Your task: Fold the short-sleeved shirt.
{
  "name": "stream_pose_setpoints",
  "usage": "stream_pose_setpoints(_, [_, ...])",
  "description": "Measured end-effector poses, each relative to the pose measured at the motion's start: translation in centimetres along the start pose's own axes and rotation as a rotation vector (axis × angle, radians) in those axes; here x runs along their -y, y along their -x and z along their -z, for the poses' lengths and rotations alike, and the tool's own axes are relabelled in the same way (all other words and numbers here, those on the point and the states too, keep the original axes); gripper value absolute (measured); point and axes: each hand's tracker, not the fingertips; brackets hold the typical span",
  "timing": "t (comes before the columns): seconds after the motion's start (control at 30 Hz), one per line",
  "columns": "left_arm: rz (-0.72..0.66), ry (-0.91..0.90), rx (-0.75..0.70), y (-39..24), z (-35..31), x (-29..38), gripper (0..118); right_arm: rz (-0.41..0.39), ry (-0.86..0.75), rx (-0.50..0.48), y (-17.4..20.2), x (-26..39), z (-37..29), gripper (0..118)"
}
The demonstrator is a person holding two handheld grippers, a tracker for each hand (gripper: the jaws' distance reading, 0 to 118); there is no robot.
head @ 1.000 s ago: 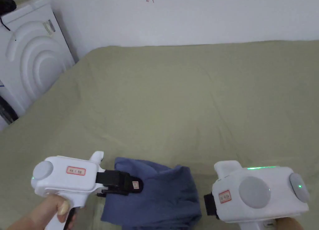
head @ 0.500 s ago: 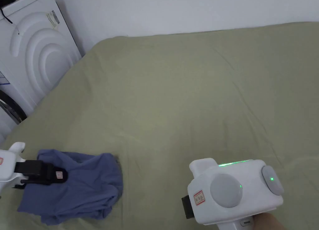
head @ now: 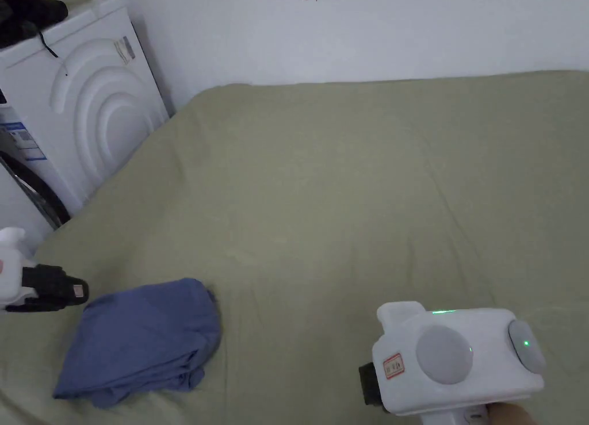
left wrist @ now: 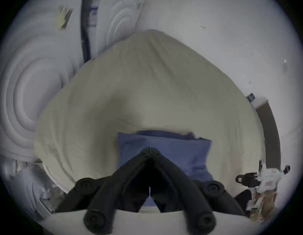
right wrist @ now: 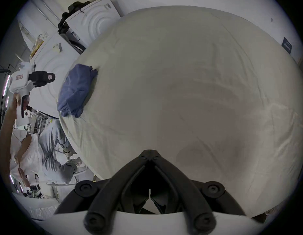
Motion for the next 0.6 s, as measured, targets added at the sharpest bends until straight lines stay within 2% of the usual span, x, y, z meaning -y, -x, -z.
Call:
stream_pose_setpoints(0.07, [0.042,0.025,0.083,-4.3,0.4,2.1,0,0.021,-0.031,0.021,-1.5,0.6,-1.8,0])
stream_pose_setpoints(0.17, [0.175,-0.002,0.083,-12.6,1.5,5.9,0,0.043,-0.066,0.058,-4.8,1.9,-5.0,0])
stream_pose_setpoints(0.27, [0.256,-0.038,0.102,-21.3,2.5,11.1,0,0.053,-0.104,0.141,-8.8,3.8,-8.4,0])
stream_pose_setpoints(0.37, [0.308,-0.092,0.101,-29.4,3.1,15.6,0,0.083,-0.131,0.207,-13.4,6.1,-11.9,0])
stream_pose_setpoints(0.47, [0.262,-0.031,0.24,-36.1,4.2,17.9,0,0.13,-0.155,0.271,-18.2,8.4,-15.1,0])
stream_pose_setpoints(0.6, [0.376,-0.06,0.23,-44.7,4.5,21.2,0,0.213,-0.195,0.323,-23.7,11.3,-18.9,0])
